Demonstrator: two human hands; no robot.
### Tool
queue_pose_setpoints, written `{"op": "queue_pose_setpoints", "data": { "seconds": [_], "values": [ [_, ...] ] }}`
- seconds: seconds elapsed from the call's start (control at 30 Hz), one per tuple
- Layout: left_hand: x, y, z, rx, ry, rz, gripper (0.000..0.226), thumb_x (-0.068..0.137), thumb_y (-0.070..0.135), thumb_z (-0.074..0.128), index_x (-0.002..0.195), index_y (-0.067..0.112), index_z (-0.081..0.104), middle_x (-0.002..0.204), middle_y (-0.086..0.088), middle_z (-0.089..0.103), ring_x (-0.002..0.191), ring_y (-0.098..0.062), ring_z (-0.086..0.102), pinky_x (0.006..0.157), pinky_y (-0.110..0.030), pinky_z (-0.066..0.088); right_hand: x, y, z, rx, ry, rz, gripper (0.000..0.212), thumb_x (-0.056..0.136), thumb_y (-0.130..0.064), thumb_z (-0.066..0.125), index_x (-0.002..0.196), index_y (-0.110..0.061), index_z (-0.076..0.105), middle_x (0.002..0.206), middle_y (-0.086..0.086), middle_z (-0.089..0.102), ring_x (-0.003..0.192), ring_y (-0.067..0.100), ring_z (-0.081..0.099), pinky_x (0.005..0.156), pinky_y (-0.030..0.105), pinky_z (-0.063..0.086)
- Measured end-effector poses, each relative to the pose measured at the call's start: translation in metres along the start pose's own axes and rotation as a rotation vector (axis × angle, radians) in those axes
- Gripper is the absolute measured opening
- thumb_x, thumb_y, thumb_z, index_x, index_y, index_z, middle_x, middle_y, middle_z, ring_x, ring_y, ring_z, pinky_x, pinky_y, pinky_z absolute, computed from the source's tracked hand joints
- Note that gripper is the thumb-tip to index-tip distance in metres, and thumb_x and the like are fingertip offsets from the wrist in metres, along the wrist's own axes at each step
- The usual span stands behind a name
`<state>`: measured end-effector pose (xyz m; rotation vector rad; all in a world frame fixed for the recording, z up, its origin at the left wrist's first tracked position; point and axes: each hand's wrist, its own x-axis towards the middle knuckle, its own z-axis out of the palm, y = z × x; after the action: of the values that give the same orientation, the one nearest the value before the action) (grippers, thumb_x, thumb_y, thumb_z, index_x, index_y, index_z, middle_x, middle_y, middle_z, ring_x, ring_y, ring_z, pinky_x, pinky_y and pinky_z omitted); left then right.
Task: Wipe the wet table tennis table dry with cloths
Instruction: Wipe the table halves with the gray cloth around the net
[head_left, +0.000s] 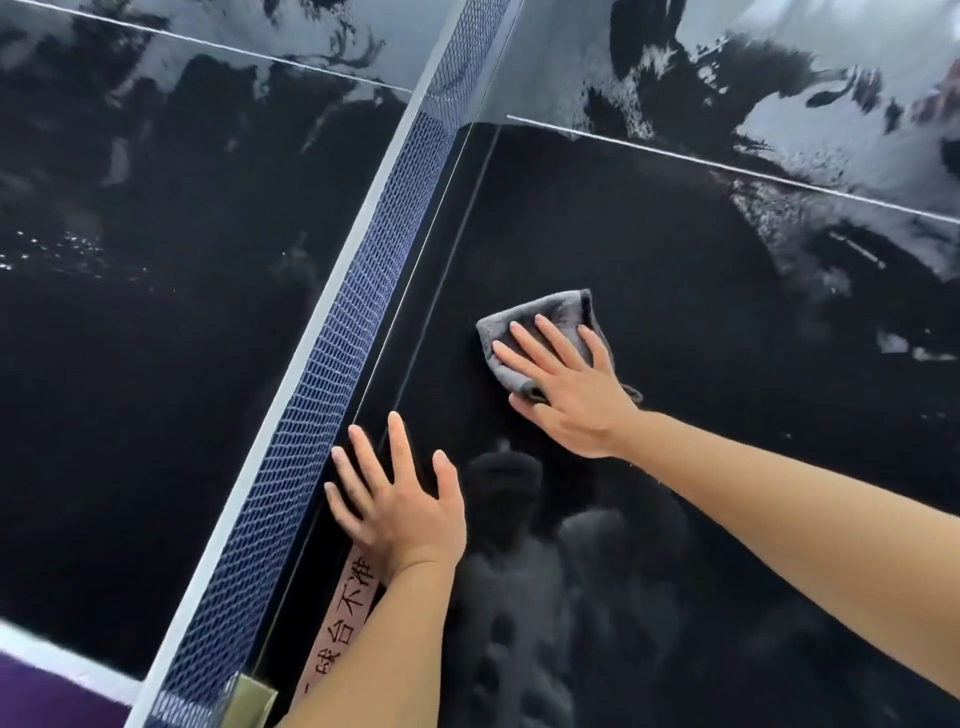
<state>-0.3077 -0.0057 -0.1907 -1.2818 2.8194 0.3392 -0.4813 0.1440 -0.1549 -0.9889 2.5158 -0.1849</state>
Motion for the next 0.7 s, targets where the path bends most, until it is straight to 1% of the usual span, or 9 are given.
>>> {"op": "queue_pose_setpoints", "data": {
  "seconds": [0.1, 0.2, 0.3, 0.37, 0.5, 0.6, 0.7],
  "values": [
    [-0.001, 0.000, -0.002, -0.011, -0.031, -0.013, 0.069, 0.093, 0.059, 0.023, 0.159, 0.039, 0.016, 0.169, -0.004, 0.009, 0.156, -0.027, 0.000, 0.123, -0.054, 0.003, -0.055, -0.030, 0.020, 0.073, -0.054, 0.004, 0.062, 0.095, -0.062, 0.010, 0.154, -0.049, -0.002, 0.163, -0.020, -0.014, 0.145, 0.004, -0.030, 0.118, 0.043, -0.021],
    [0.000, 0.001, -0.003, -0.072, -0.026, 0.001, 0.069, 0.092, 0.058, 0.027, 0.158, 0.038, 0.021, 0.169, -0.006, 0.011, 0.155, -0.029, 0.004, 0.122, -0.056, 0.005, -0.109, -0.070, 0.040, 0.199, -0.109, 0.033, 0.058, 0.098, -0.059, 0.015, 0.153, -0.052, -0.003, 0.161, -0.024, -0.019, 0.143, 0.001, -0.033, 0.115, 0.039, -0.027],
    [0.002, 0.001, -0.003, -0.114, -0.022, 0.025, 0.068, 0.093, 0.055, 0.032, 0.158, 0.035, 0.024, 0.168, -0.009, 0.013, 0.155, -0.033, 0.006, 0.122, -0.058, 0.004, -0.150, -0.108, 0.060, 0.284, -0.161, 0.064, 0.055, 0.099, -0.057, 0.017, 0.152, -0.054, 0.001, 0.160, -0.025, -0.018, 0.143, -0.001, -0.033, 0.115, 0.038, -0.028],
    [0.000, 0.000, -0.003, -0.122, -0.038, 0.041, 0.068, 0.095, 0.054, 0.033, 0.159, 0.034, 0.023, 0.168, -0.010, 0.011, 0.155, -0.034, 0.005, 0.122, -0.059, 0.003, -0.173, -0.130, 0.072, 0.326, -0.158, 0.106, 0.053, 0.101, -0.055, 0.019, 0.151, -0.055, 0.003, 0.160, -0.027, -0.017, 0.143, -0.002, -0.032, 0.116, 0.040, -0.027],
    [0.002, 0.001, -0.004, -0.141, -0.067, 0.041, 0.067, 0.097, 0.053, 0.034, 0.159, 0.034, 0.019, 0.169, -0.011, 0.007, 0.155, -0.035, 0.001, 0.122, -0.059, -0.002, -0.215, -0.175, 0.098, 0.410, -0.193, 0.111, 0.050, 0.104, -0.048, 0.029, 0.150, -0.057, 0.011, 0.159, -0.031, -0.011, 0.143, -0.005, -0.030, 0.113, 0.034, -0.030],
    [0.002, 0.000, -0.006, -0.128, -0.100, 0.049, 0.066, 0.099, 0.053, 0.031, 0.160, 0.034, 0.014, 0.169, -0.011, 0.002, 0.155, -0.035, -0.003, 0.121, -0.058, -0.006, -0.235, -0.206, 0.114, 0.491, -0.219, 0.070, 0.048, 0.104, -0.044, 0.033, 0.150, -0.056, 0.021, 0.158, -0.036, -0.005, 0.144, -0.007, -0.025, 0.115, 0.034, -0.028],
    [0.002, -0.001, -0.008, -0.120, -0.119, 0.056, 0.066, 0.100, 0.052, 0.029, 0.160, 0.033, 0.013, 0.169, -0.012, 0.000, 0.155, -0.035, -0.005, 0.121, -0.058, -0.007, -0.256, -0.227, 0.120, 0.643, -0.292, 0.028, 0.044, 0.105, -0.038, 0.037, 0.147, -0.051, 0.035, 0.158, -0.036, 0.009, 0.145, -0.011, -0.016, 0.117, 0.033, -0.023]
  ]
}}
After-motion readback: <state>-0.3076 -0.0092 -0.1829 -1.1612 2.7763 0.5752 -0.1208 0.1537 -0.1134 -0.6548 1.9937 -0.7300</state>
